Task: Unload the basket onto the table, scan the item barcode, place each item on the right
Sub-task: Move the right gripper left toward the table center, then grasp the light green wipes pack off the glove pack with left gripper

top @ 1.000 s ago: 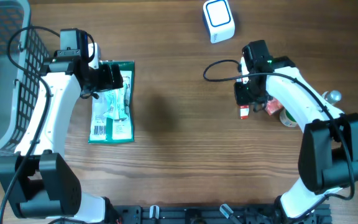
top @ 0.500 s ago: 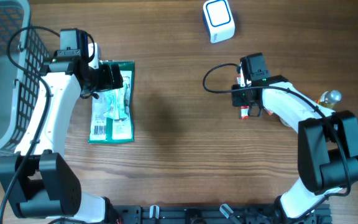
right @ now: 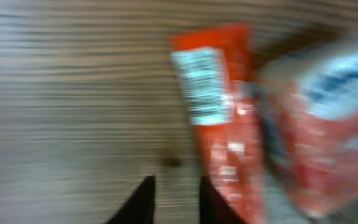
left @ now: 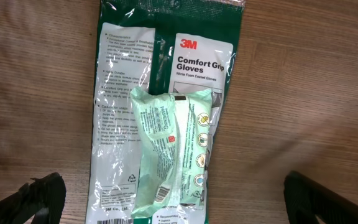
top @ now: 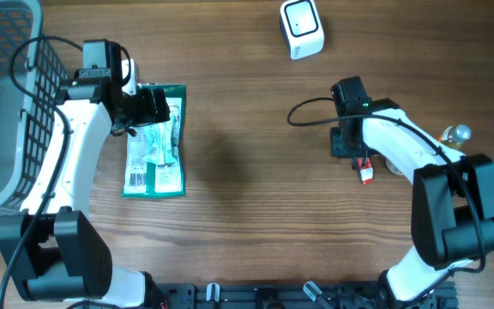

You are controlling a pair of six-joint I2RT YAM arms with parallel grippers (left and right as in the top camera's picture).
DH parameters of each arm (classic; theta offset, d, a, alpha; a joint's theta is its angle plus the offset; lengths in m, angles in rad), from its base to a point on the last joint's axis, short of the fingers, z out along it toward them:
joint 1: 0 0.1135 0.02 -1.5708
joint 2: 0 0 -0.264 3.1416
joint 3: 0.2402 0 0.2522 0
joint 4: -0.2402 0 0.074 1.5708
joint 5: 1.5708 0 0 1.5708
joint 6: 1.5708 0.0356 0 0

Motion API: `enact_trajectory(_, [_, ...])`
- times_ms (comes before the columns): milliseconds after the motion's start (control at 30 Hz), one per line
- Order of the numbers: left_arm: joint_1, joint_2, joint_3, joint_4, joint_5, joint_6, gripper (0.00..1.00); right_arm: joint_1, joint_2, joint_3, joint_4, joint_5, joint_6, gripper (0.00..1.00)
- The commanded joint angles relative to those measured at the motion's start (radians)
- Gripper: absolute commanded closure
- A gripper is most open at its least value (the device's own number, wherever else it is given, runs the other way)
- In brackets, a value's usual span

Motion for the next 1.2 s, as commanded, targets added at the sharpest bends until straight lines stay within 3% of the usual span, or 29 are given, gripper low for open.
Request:
enact_trajectory(0, [0.005, -0.013, 0.01, -0.001, -0.006, 0.001, 0.0, 0.062, -0.032, 0.037, 0.003, -0.151, 0.039, 0.71])
enact_trajectory(167, [0.005, -0.013, 0.01, -0.001, -0.006, 0.001, 0.0, 0.168, -0.03, 0.034, 0.219, -0.588, 0.166, 0.62])
enact_trajectory(200, [0.005, -0.013, 0.01, -0.001, -0.006, 0.001, 0.0, 0.195, -0.029, 0.03, 0.26, -0.575, 0.214, 0.51])
enact_trajectory(367, [0.005, -0.013, 0.01, 0.0, -0.006, 0.001, 0.0, 0.266, -0.026, -0.014, 0.309, -0.45, 0.266, 0.42])
enact_trajectory(467, [0.005, -0.013, 0.01, -0.001, -0.006, 0.001, 0.0, 0.277, -0.017, -0.015, 0.309, -0.372, 0.266, 0.22])
enact_trajectory(567, [0.005, -0.013, 0.01, 0.092, -0.061, 0.051, 0.0, 0.277, -0.016, -0.015, 0.313, -0.36, 0.264, 0.14])
enact_trajectory(700, [0.005, -0.013, 0.01, 0.156, -0.035, 0.049, 0.0, 0.277, -0.014, -0.015, 0.315, -0.352, 0.254, 0.12])
enact_trajectory(900, [0.003, 0.008, 0.006, 0.035, 0.028, 0.05, 0.0, 0.277, -0.012, -0.015, 0.315, -0.304, 0.255, 0.11])
enact_trajectory(967, [0.004, 0.042, -0.037, 0.04, 0.008, 0.05, 0.13, 0.277, -0.009, -0.015, 0.315, -0.304, 0.254, 0.11])
enact_trajectory(1000, [0.005, 0.056, -0.058, 0.051, -0.017, 0.05, 0.13, 0.277, -0.008, -0.015, 0.316, -0.304, 0.254, 0.11])
enact_trajectory(1033, [0.005, 0.079, -0.078, 0.064, -0.047, 0.05, 0.12, 0.277, -0.003, -0.015, 0.316, -0.304, 0.255, 0.1])
enact_trajectory(1067, [0.007, 0.098, -0.09, 0.076, -0.048, 0.05, 0.02, 0.277, 0.002, -0.015, 0.316, -0.304, 0.254, 0.11])
enact_trajectory(1167, [0.007, 0.144, -0.098, 0.093, -0.043, 0.05, 0.0, 0.277, 0.016, -0.015, 0.318, -0.304, 0.254, 0.09])
